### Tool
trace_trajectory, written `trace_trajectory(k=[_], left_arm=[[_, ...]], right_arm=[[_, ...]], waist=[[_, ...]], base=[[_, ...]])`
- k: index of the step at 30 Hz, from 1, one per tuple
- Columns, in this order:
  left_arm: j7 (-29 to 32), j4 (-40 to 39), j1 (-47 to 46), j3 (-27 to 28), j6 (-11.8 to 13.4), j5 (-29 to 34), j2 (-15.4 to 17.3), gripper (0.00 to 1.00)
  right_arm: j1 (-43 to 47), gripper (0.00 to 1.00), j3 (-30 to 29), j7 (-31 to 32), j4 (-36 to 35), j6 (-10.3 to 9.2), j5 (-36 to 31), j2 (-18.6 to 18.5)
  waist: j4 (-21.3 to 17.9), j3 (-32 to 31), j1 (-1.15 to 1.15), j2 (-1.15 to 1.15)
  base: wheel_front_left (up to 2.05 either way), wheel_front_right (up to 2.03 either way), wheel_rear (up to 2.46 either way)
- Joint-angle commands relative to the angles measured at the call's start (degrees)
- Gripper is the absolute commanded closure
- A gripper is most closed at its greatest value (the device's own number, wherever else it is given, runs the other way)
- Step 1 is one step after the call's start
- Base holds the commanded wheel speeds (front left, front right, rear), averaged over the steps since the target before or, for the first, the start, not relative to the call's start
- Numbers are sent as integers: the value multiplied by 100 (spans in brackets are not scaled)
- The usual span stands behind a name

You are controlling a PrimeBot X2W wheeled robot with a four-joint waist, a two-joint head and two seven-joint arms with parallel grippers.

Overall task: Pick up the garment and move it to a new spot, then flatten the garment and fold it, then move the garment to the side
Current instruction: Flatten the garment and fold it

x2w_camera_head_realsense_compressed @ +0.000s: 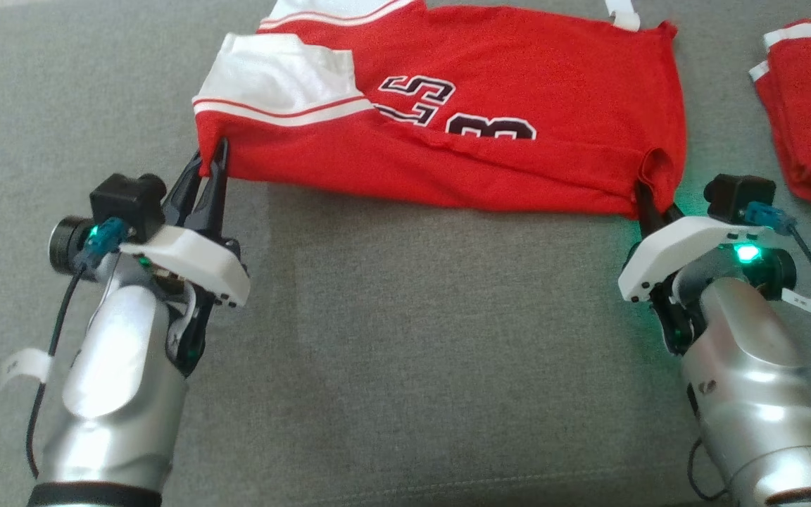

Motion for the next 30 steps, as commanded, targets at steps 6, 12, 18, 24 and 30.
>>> trace_trajectory(k=[6,12,18,24,30], left_arm=[[-71,-185,187,308,-24,-68,233,100],[-71,-291,489,345,-26,-97,230,100],[-71,-401,924,275,-30,-192,234,100],[-57,-545,1470,147,-33,-351,279,100],[205,-842,1959,-41,-33,-437,284,100]], right_arm=[[-5,100,314,-145,-207,-5,33,-146],[222,100,585,135,-507,-5,349,-388],[688,100,735,829,-1033,-5,849,-689],[1377,100,763,1706,-1828,-5,1296,-1000],[2221,100,690,2619,-2846,-5,1650,-1267]], waist=[[-71,-292,0,0],[-106,-585,0,0],[-112,-885,0,0],[-107,-1185,0,0],[-74,-1351,0,0]], base=[[0,0,0],[0,0,0],[0,0,0],[0,0,0],[0,0,0]])
